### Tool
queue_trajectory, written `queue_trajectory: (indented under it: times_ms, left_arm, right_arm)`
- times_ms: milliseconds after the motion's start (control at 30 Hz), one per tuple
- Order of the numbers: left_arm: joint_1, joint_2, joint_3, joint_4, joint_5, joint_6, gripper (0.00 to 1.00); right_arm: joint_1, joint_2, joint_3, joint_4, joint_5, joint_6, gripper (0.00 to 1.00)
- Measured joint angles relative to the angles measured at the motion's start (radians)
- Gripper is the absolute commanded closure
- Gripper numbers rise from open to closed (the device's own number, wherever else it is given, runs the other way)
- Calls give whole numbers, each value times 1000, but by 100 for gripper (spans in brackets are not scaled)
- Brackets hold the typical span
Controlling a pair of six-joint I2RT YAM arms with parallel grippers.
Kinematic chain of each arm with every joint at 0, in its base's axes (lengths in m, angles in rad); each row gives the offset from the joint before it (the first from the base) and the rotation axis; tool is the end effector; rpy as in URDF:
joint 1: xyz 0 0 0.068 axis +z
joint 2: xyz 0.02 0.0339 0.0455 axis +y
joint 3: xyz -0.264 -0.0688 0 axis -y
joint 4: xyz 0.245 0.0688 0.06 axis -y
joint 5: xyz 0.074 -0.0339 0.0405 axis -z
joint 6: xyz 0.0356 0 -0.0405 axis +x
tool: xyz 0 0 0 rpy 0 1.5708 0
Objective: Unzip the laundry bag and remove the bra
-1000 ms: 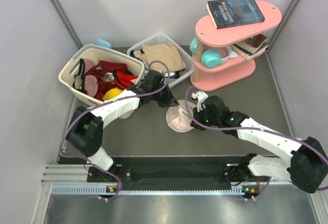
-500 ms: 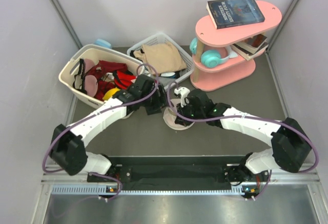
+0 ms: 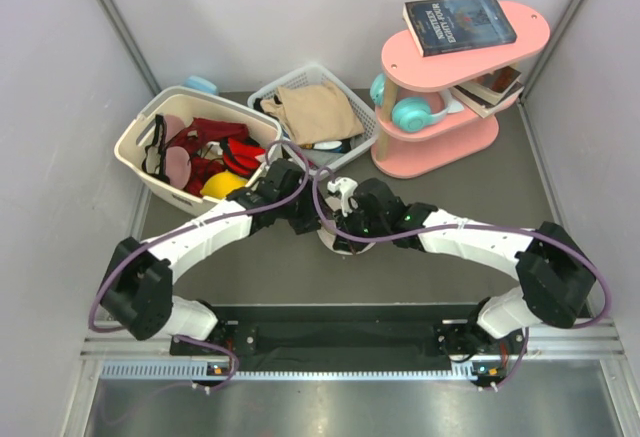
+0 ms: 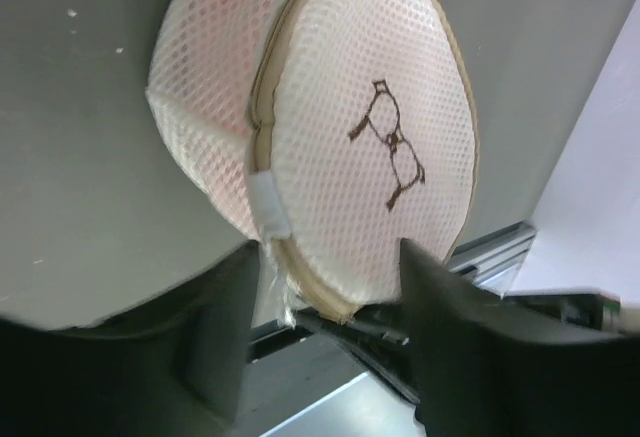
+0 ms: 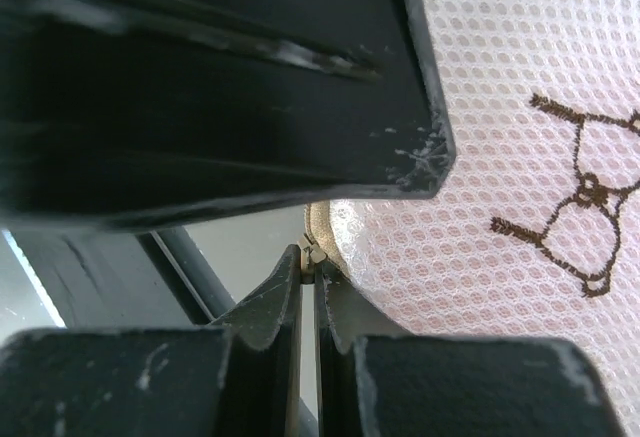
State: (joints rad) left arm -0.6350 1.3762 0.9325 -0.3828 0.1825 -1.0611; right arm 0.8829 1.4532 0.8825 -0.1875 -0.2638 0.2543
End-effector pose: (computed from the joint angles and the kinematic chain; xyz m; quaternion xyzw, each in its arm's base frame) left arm 0.2295 -0.1771 0.2413 -0.1638 0.9137 -0.3277 0.1758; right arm 0.1873 0.2425 0.2193 -0.3309 0.8499 0.3128 0.2651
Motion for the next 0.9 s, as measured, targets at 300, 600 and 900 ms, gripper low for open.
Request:
queue_trajectory:
  times_ms: [300, 600, 900]
  left_arm:
    - [0, 90, 1, 78, 43, -22, 100]
    - [3, 90, 1, 84, 45, -10, 100]
    - [40, 83, 1, 82, 66, 17, 100]
  right_arm:
    - [3, 0, 2, -14, 1, 0, 100]
    - [-3, 0, 2, -19, 4, 0, 100]
    - [-55, -79, -80, 4, 5, 20, 100]
